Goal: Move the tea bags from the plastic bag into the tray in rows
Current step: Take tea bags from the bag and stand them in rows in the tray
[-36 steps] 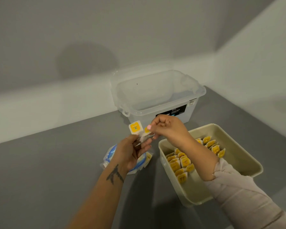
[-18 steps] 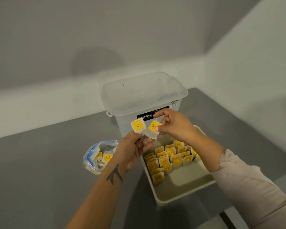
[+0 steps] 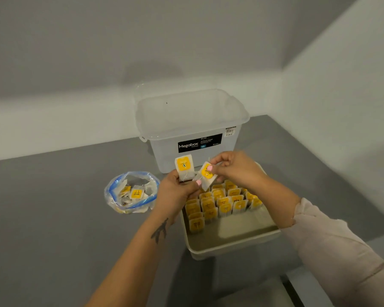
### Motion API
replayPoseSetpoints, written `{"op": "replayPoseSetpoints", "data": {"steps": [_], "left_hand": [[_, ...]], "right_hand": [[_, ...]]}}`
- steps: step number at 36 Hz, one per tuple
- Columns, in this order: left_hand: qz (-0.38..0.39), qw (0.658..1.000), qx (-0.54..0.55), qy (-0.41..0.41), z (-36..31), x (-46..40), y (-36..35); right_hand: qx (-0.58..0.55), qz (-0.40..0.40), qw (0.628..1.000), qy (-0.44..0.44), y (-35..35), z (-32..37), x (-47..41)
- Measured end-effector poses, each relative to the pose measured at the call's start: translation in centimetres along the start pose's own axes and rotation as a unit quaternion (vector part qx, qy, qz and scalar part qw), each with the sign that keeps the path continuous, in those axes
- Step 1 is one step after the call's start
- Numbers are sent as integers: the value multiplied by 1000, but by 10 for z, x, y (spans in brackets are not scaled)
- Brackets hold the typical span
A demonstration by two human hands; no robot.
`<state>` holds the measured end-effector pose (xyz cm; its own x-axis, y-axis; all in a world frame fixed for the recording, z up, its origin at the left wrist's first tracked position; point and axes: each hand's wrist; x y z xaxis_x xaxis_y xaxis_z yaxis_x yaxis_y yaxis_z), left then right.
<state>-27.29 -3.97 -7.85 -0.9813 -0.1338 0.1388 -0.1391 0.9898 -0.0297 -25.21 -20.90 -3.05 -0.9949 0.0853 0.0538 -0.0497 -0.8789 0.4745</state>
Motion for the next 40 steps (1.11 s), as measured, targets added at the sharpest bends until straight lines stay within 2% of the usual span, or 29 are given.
{"op": "replayPoseSetpoints", "data": {"steps": [4,10,16,22,26,32,40], "left_hand": [[-2,1000,-22,7,7,5,-1],[-41,996,55,61,11,7,1],[-89,991,78,64,13,4,7],[-101,989,81,71,16,6,4],[-108,988,83,74,15,5,3],[-111,988,79,71,15,5,3],[-110,989,68,69,14,7,2]], "right_hand": [[13,-1,1000,14,3,-4,3],[47,17,995,82,10,-5,12],[133,37,984,114,14,-13,19],[235,89,963,99,10,-29,23],[300,103,939,133,-3,-45,28],[336,102,925,141,-21,-59,30],[342,93,927,124,-30,-63,27]]}}
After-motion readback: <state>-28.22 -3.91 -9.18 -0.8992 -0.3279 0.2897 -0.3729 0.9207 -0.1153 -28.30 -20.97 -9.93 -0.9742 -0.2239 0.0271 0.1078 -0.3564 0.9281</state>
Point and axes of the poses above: each hand's wrist, its own x-axis away from the middle knuckle, its own y-axis out of the back of the hand, z = x × y, and after that the axes turned 11 degrees about -z, right-handed
